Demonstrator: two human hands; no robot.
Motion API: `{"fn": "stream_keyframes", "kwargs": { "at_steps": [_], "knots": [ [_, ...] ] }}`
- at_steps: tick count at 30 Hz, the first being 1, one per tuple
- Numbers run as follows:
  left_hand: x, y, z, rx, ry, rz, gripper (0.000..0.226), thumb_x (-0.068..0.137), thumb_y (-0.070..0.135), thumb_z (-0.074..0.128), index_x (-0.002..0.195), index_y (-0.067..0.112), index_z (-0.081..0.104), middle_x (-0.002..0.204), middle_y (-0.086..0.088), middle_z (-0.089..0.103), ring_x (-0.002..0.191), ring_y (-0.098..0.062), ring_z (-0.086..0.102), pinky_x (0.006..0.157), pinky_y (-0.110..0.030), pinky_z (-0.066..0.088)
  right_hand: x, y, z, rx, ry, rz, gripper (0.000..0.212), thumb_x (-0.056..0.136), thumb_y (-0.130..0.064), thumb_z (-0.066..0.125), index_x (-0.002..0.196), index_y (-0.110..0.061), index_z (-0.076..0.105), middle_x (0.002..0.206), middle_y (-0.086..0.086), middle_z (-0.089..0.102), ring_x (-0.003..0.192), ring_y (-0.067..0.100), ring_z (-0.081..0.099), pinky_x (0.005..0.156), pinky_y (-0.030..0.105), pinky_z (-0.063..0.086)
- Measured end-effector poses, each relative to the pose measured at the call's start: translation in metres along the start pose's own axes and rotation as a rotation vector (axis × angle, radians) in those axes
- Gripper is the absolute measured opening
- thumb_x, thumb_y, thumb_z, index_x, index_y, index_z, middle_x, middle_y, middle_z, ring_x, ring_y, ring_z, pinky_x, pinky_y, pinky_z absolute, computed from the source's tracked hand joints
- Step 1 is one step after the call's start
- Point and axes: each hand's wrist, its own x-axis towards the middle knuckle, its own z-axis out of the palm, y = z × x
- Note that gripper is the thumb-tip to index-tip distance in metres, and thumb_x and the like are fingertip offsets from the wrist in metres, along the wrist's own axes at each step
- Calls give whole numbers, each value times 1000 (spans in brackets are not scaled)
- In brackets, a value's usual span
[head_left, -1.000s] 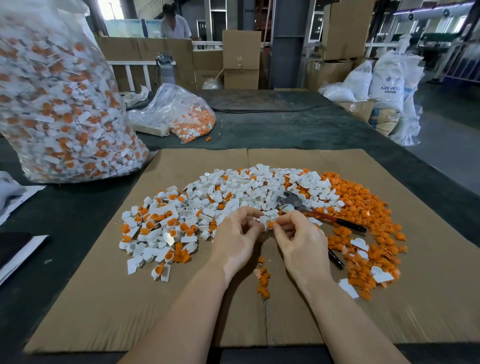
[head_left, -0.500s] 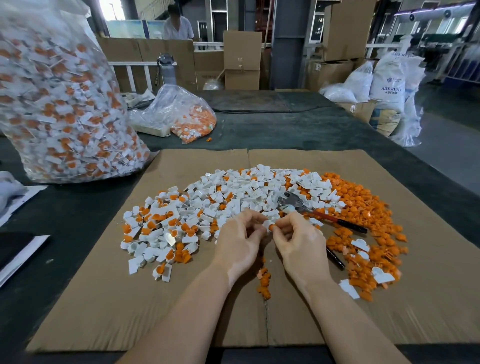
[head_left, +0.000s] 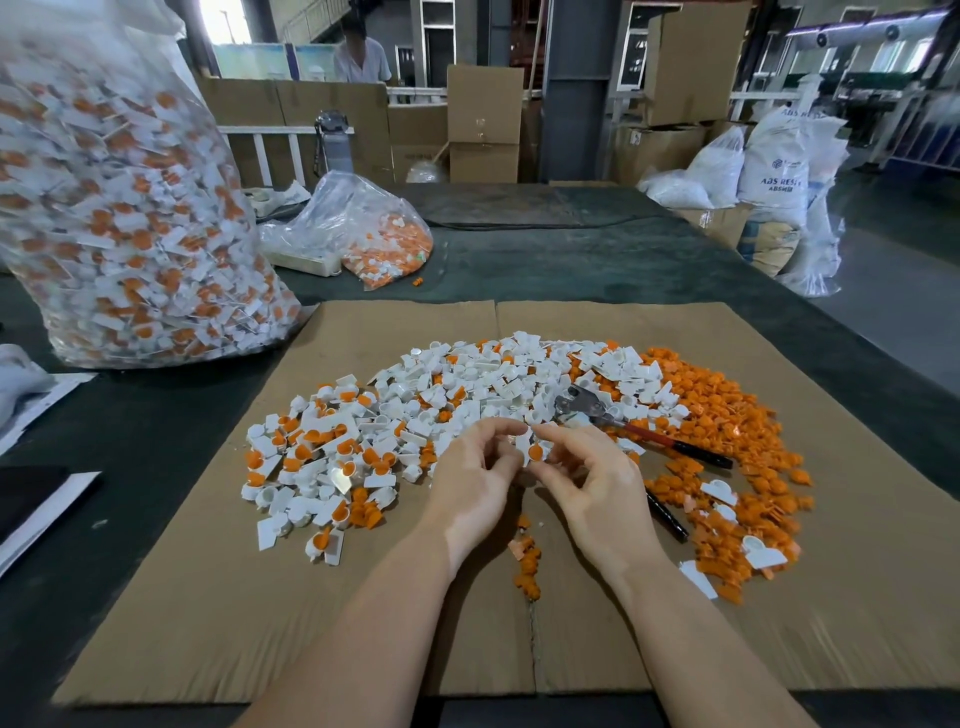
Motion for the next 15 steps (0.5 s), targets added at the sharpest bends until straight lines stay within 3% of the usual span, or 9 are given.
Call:
{"fn": "stream_keyframes", "kwargs": {
  "at_steps": [3,6,11,15],
  "knots": [
    [0,1,0,32,-17,14,29,95,10,51,97,38,56,73,11,59,68,5,60,71,-12,46,1,0,0,-24,-9,-15,30,83,-9,67,109,-24,67,82,-8,55,78,3,53,70,14,45],
    [-1,2,-1,42,-26,9,29,95,10,52,94,39,56,72,11,60,73,0,64,76,-20,50,1,0,0,-59,0,-38,27,83,-9,68,106,-23,68,82,-10,55,78,3,53,70,14,46],
    [1,1,0,65,-19,7,23,94,12,52,98,34,59,69,13,58,67,3,59,70,-19,46,1,-1,-1,-99,16,-65,24,82,-7,68,103,-19,70,82,-14,54,78,0,53,71,13,44],
    [2,0,1,58,-21,-6,19,94,12,53,102,28,61,75,5,62,77,-9,62,77,-27,49,1,-2,-1,-110,25,-71,25,82,-6,68,104,-17,70,84,-14,56,80,0,54,74,16,46]
  ]
}}
